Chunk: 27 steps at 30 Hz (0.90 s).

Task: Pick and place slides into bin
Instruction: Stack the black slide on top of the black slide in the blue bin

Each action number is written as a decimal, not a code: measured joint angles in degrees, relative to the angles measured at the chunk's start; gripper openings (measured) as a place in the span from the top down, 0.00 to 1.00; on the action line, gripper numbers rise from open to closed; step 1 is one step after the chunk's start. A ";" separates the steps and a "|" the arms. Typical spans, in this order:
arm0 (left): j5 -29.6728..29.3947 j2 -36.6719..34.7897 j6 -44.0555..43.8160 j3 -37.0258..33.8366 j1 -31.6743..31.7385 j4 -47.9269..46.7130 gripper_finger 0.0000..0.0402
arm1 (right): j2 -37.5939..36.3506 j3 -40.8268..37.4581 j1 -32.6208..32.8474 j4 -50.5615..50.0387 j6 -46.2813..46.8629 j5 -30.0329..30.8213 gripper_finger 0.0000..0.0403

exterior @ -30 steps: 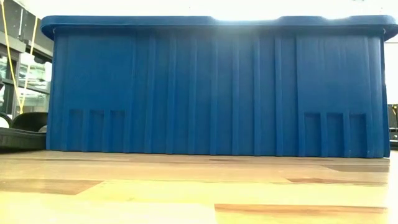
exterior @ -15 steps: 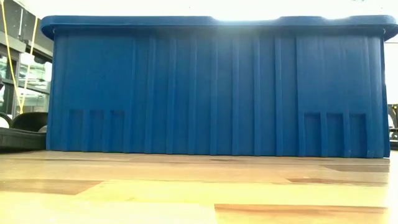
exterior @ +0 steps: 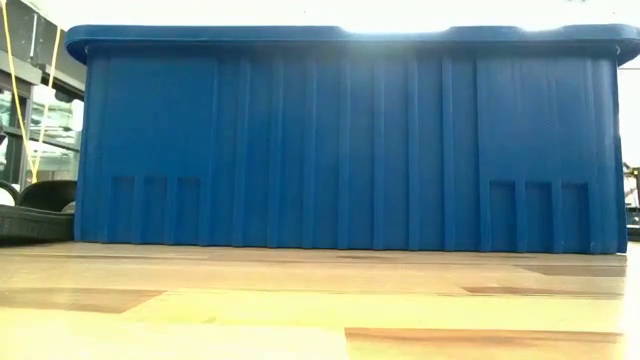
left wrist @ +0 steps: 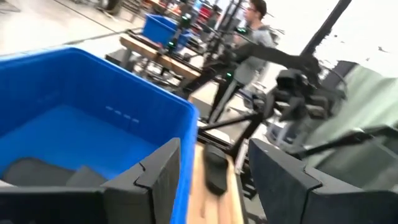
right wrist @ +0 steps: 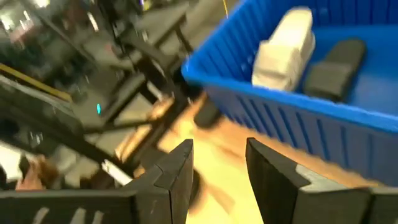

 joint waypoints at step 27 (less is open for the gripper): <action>-12.14 0.00 -3.15 0.00 0.02 0.88 0.56 | 3.93 1.59 -3.54 -0.34 17.96 -28.20 0.66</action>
